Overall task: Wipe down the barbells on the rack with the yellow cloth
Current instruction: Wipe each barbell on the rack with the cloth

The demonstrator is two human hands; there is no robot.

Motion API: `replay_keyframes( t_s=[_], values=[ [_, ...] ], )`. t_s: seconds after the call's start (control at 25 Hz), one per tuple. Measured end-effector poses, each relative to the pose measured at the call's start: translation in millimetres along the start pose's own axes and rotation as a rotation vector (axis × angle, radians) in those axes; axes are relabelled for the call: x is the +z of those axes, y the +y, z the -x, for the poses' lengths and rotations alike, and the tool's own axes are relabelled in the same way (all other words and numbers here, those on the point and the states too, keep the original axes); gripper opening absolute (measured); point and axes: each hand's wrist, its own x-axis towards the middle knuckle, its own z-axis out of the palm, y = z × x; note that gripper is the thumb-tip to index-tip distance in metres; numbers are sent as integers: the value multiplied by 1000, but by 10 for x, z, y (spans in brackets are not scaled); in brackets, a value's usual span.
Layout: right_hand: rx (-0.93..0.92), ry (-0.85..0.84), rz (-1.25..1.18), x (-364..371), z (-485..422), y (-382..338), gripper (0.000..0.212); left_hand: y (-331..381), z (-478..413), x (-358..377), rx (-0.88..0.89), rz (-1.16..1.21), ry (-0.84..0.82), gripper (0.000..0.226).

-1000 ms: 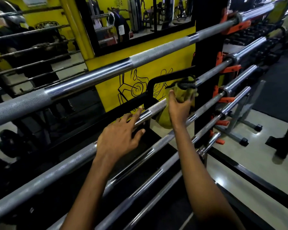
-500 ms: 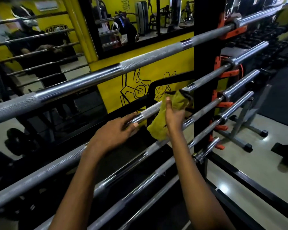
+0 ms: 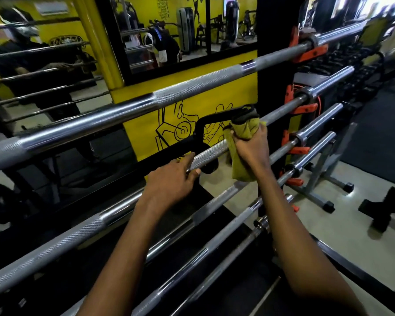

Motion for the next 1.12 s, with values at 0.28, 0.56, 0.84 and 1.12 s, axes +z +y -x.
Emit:
replay_keyframes(
  t_s=[0.28, 0.56, 0.84, 1.12],
  values=[
    [-293, 18, 90, 139, 21, 129, 54, 197, -279, 106, 154, 6, 100, 58],
    [145, 244, -205, 189, -392, 167, 56, 171, -240, 170, 233, 22, 159, 56],
    [478, 67, -1051, 383, -112, 265, 49, 151, -276, 194, 240, 59, 126, 61],
    [363, 451, -811, 480, -25, 137, 64, 177, -259, 167, 231, 20, 121, 63]
  ],
)
